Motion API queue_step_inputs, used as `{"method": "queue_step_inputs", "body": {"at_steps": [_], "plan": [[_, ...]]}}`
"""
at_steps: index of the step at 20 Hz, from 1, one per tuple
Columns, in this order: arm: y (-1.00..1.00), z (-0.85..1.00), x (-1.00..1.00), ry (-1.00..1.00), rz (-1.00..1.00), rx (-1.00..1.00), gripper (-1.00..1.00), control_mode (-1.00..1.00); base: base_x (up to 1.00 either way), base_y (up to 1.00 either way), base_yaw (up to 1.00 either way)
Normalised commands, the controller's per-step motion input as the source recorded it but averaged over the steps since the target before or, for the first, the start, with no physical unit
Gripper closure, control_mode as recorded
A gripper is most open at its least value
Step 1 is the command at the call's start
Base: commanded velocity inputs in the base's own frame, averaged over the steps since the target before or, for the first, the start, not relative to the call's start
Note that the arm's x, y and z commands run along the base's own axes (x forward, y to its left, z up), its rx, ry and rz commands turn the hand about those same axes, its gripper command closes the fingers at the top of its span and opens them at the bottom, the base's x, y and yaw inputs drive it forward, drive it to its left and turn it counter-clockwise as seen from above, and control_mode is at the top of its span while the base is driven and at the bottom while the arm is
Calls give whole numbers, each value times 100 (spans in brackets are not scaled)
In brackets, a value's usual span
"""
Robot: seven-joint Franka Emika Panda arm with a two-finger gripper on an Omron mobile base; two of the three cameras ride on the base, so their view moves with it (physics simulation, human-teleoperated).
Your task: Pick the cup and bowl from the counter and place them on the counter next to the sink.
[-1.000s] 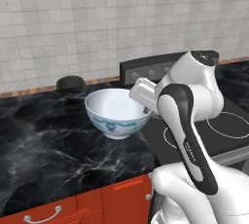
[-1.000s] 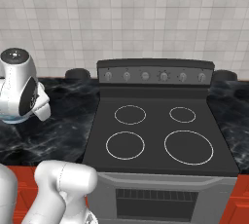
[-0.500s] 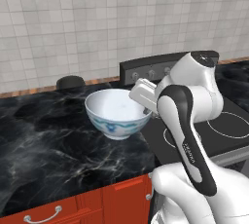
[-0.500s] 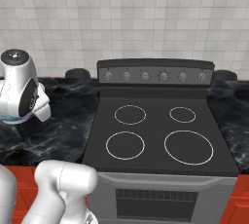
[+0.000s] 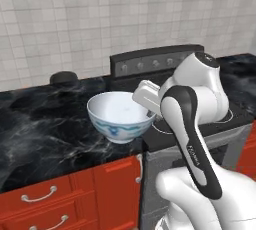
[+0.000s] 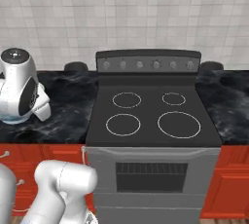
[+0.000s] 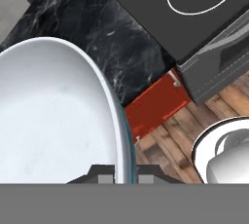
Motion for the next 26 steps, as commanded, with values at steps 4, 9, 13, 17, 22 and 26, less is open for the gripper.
{"method": "queue_step_inputs", "body": {"at_steps": [4, 9, 13, 17, 22, 26], "plan": [[0, 0, 0, 0, 0, 0, 100, 100, -90, -3, -23], [0, 0, 0, 0, 0, 0, 100, 100, -4, -22, -70], [0, 0, 0, 0, 0, 0, 100, 100, 0, -28, -86], [0, 0, 0, 0, 0, 0, 100, 100, 0, -27, -87], [0, 0, 0, 0, 0, 0, 100, 100, 0, -28, -85], [0, 0, 0, 0, 0, 0, 100, 100, 0, -34, -81]]}}
